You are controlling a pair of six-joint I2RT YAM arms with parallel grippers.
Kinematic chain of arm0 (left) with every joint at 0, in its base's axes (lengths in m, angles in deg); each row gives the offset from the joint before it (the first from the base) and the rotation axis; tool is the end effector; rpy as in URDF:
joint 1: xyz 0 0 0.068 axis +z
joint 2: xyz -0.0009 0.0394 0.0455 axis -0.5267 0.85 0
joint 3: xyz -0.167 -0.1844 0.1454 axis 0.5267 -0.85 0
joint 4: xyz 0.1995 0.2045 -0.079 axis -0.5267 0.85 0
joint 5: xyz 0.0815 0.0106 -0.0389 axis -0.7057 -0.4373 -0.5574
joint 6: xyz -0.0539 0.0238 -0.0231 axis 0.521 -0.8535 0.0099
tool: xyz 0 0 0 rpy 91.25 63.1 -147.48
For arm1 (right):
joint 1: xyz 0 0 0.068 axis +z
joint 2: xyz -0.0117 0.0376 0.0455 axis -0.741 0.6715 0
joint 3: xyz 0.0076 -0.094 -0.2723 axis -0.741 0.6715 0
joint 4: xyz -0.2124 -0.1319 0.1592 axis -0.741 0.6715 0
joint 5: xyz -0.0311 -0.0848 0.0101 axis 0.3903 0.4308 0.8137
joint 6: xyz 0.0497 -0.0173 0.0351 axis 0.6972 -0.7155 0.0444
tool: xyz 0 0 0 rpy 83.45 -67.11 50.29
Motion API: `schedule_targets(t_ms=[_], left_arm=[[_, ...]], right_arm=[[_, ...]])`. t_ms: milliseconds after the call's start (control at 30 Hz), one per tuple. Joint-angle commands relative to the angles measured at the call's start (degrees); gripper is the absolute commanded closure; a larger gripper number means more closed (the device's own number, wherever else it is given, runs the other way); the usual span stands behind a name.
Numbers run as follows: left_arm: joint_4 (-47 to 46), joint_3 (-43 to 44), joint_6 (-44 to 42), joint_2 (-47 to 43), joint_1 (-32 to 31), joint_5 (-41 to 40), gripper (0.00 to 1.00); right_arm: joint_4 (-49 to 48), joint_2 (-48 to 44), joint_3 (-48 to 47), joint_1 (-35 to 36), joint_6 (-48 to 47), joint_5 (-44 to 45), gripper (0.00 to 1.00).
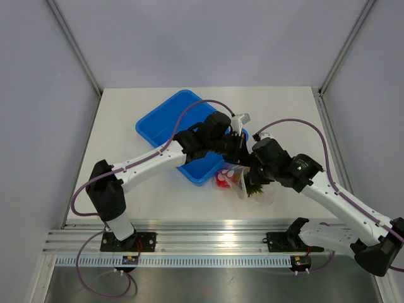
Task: Place the food in the zip-top bag and seal the zipper
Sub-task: Adjust the fake fruit in the zipper food storage bag.
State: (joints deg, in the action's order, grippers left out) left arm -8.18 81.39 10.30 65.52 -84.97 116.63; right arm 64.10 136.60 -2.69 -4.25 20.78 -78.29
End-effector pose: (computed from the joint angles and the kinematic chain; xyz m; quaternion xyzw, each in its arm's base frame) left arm 0.2463 -0.3663 0.3289 0.2146 0.8306 -0.4831 0.1753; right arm 0.1736 0.1566 0.3201 -0.0633 0.9460 0.1469 0.2820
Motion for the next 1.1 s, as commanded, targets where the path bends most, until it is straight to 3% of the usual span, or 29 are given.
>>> schedule_targets(t_ms=[0,167,200,233,267,300,400,733,1067], left_arm=[[-2.81,2.85,0.90,-1.54,0.02,2.75,1.00],[-2.89,2.68,1.08,-1.54,0.02,2.84,1.00],[-3.07,2.68,0.99,-1.63,0.02,2.75,1.00],[-3.07,2.59,0.99,-1.63,0.02,2.75,1.00],[-3.07,2.50,1.08,-1.63,0.02,2.75,1.00],[-3.07,2.42,0.99,-1.63,0.02,2.75,1.00],[-3.24,2.33,1.17,-1.45,0.02,2.75,1.00],[-3.60,2.42,1.43,-1.37,0.02,2.75,1.00],[-3.42,2.42,1.43,-1.63,0.02,2.48,1.00]], right_arm=[[-2.34,-1.14,-0.59,0.37,0.17,-1.09,1.00],[1.78,-1.06,-1.91,0.37,-0.45,-0.48,0.99],[2.66,-1.75,-2.70,0.37,-0.45,1.09,0.95],[3.37,-2.28,-3.14,0.37,-0.10,2.06,0.89],[4.33,-2.98,-3.40,0.37,-0.01,2.77,0.72],[4.86,-4.47,-4.28,0.37,0.08,3.91,0.63],[6.80,-7.28,-5.95,0.37,0.52,5.14,0.47],[10.06,-10.72,-3.06,0.37,3.06,4.18,0.36],[4.61,-9.50,3.62,0.37,3.77,0.31,0.36]])
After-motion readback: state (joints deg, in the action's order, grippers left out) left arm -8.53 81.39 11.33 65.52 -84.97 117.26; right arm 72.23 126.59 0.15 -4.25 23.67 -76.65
